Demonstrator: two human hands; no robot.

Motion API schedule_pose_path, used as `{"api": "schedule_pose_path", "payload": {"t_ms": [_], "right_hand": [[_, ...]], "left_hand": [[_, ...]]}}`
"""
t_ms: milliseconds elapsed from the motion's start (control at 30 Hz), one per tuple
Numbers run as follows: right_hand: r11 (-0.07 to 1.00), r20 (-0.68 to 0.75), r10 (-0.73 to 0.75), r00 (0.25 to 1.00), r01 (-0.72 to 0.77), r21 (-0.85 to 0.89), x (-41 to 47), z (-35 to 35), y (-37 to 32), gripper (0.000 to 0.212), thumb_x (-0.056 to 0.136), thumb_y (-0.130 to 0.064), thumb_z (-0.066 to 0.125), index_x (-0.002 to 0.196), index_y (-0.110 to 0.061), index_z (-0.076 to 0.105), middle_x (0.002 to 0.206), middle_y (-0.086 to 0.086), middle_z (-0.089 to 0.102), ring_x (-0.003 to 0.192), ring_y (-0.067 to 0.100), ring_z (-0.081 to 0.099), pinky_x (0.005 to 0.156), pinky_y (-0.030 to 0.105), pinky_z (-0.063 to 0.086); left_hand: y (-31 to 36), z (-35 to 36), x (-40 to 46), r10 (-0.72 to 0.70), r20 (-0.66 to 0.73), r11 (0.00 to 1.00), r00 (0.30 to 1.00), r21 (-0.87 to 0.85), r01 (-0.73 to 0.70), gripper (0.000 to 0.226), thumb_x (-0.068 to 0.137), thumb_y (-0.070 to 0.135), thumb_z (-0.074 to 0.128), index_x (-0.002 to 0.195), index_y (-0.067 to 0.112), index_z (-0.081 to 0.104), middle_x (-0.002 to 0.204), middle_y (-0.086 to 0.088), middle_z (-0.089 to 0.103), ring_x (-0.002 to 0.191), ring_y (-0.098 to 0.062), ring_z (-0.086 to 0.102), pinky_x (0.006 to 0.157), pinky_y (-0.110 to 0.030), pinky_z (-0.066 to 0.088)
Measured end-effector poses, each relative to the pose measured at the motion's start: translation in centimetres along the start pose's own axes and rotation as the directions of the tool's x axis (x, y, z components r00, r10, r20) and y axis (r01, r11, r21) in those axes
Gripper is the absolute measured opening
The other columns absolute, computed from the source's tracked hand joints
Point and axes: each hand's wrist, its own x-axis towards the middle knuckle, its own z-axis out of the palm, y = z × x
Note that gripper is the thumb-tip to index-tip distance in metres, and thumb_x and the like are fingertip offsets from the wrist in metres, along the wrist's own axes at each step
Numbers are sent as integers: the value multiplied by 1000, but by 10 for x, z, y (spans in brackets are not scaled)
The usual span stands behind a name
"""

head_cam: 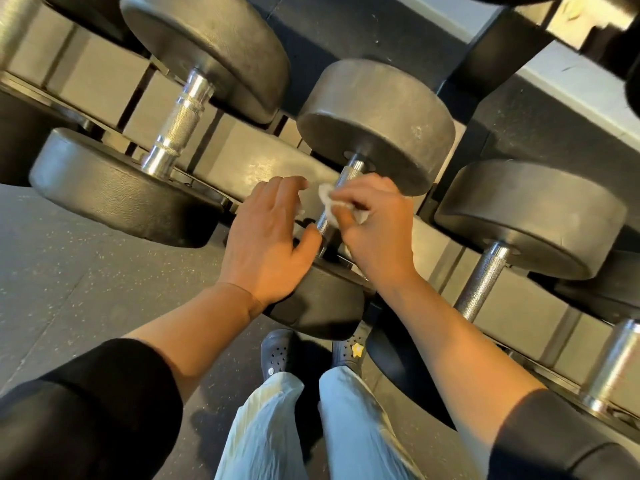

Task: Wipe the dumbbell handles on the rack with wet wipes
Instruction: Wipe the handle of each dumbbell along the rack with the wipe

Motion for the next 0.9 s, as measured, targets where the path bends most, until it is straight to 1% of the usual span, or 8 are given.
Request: {"api": "schedule_pose_path", "payload": {"t_ms": [67, 167, 233, 367, 567, 633, 767, 900], "right_hand": [[992, -76, -71, 995, 63, -107, 13, 5, 0, 20, 82, -4, 67, 101, -8, 72, 110, 5, 65, 107, 15, 55, 94, 19, 41], [926, 81, -100, 992, 123, -358, 20, 19, 13, 27, 88, -7, 58, 113, -4, 67, 127, 12, 58, 122, 25, 48, 106, 33, 38], [878, 125, -162, 979, 201, -434, 15, 25, 23, 27, 86, -6, 59, 112, -1, 68, 124, 16, 60, 121, 27, 48, 107, 29, 34], [940, 64, -200, 978, 210, -269, 12, 24, 25, 21, 79, 0, 66, 99, -1, 72, 104, 14, 66, 108, 9, 42, 99, 0, 22], [993, 226, -75, 971, 94, -71, -2, 15, 14, 28, 73, 17, 62, 93, 0, 72, 99, 16, 65, 97, 26, 58, 86, 23, 43], [998, 314, -34, 949, 49, -38, -5, 10, 12, 28, 75, 18, 58, 92, 0, 72, 99, 19, 64, 93, 29, 59, 83, 16, 38], [999, 411, 4, 912, -20, 37, -7, 5, 8, 29, 72, 20, 62, 91, 0, 71, 101, 13, 62, 88, 13, 59, 83, 1, 38], [999, 447, -40, 894, 31, 29, -5, 7, 12, 32, 67, 15, 69, 89, -8, 72, 101, -1, 57, 95, 0, 55, 89, 4, 38]], "left_hand": [[0, 0, -1, 3, -14, 1000, 1000, -1, -4, 48, 82, 38, 43, 117, 7, 52, 98, -5, 56, 90, -15, 47, 75, -26, 36], [-1, -1, -1, 10, -15, 1000, 1000, 3, -10, 49, 81, 37, 43, 118, 6, 52, 101, -8, 57, 92, -19, 49, 77, -25, 35], [-1, 0, -2, 16, -10, 1000, 1000, -2, -16, 49, 81, 37, 43, 118, 6, 52, 102, -7, 58, 92, -19, 50, 77, -25, 35], [-1, -1, -1, 3, 7, 1000, 1000, -21, -3, 51, 80, 39, 42, 120, 9, 51, 104, -6, 57, 94, -18, 49, 77, -25, 33], [-2, -1, 0, -32, 28, 999, 999, -14, 32, 52, 80, 42, 39, 120, 10, 51, 104, -4, 55, 94, -15, 45, 76, -23, 31], [-2, -2, 1, -32, 37, 999, 999, -9, 33, 53, 80, 41, 39, 119, 9, 52, 104, -5, 56, 94, -15, 46, 76, -22, 31], [0, -4, 0, -18, 53, 999, 998, -35, 20, 52, 82, 41, 41, 119, 6, 52, 104, -8, 57, 92, -18, 48, 74, -23, 32], [-1, -4, -1, 3, 37, 999, 999, -34, -2, 47, 83, 34, 44, 116, 2, 53, 101, -10, 56, 91, -18, 46, 77, -19, 31]]}}
